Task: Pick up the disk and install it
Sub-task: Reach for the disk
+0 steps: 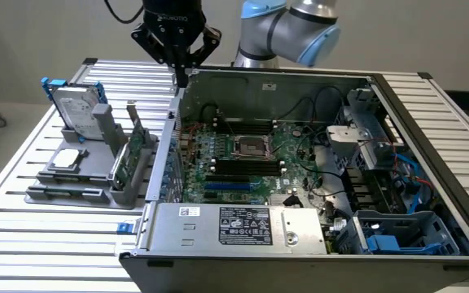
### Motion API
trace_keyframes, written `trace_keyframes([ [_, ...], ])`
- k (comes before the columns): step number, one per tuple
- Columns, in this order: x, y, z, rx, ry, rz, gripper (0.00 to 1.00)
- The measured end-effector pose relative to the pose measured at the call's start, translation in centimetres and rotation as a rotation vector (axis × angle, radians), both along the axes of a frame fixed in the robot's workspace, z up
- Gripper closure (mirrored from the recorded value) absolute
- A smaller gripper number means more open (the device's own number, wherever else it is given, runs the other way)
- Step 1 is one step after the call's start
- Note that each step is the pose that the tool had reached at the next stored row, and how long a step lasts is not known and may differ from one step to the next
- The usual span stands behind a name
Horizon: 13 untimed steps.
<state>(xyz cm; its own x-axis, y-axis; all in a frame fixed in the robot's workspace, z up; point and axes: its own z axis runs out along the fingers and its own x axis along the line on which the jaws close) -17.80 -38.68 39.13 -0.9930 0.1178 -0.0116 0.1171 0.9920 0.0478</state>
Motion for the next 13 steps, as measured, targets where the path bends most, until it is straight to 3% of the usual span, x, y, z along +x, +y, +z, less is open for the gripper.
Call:
trace_keyframes([
  [13,-5.9,1.77,-0.49,0.0,0.0,0.0,0.89],
])
